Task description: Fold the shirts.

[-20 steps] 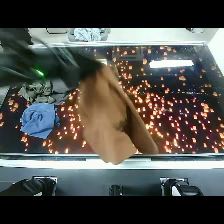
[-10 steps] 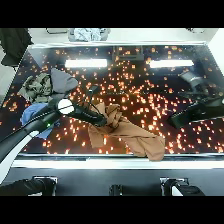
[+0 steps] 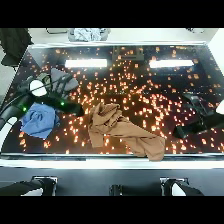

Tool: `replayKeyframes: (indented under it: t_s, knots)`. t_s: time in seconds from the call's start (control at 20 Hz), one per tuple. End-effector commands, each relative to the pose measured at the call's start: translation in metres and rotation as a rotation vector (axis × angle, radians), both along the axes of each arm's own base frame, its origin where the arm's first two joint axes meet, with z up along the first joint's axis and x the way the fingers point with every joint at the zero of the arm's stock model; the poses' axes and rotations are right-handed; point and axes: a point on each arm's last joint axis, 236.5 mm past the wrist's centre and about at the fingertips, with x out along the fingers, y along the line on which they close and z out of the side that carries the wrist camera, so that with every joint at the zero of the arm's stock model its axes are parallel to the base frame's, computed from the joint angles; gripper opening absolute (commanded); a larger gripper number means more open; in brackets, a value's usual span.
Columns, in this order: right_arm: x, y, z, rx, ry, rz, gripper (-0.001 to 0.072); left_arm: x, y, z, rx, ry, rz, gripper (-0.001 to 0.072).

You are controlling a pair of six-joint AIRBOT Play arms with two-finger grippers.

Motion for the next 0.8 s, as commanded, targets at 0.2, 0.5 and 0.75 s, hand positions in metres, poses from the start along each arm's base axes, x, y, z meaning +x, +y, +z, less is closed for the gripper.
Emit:
replayKeyframes:
  t_s: [0.2, 0.5, 0.75]
  knots:
    - [-0.077, 0.043, -0.083, 0.251, 0.238, -0.136, 0.0712, -0.076, -0.040, -0.101, -0.211, 0.230, 0.163, 0.0656]
    - [-0.051, 0.049, -0.091, 0.281, 0.127, -0.198, 0.0710, -0.091, -0.072, -0.132, -0.185, 0.274, 0.136, 0.0580]
    - [-0.053, 0.053, -0.112, 0.292, 0.135, -0.247, 0.0707, -0.081, -0.075, -0.135, -0.190, 0.273, 0.197, 0.0029]
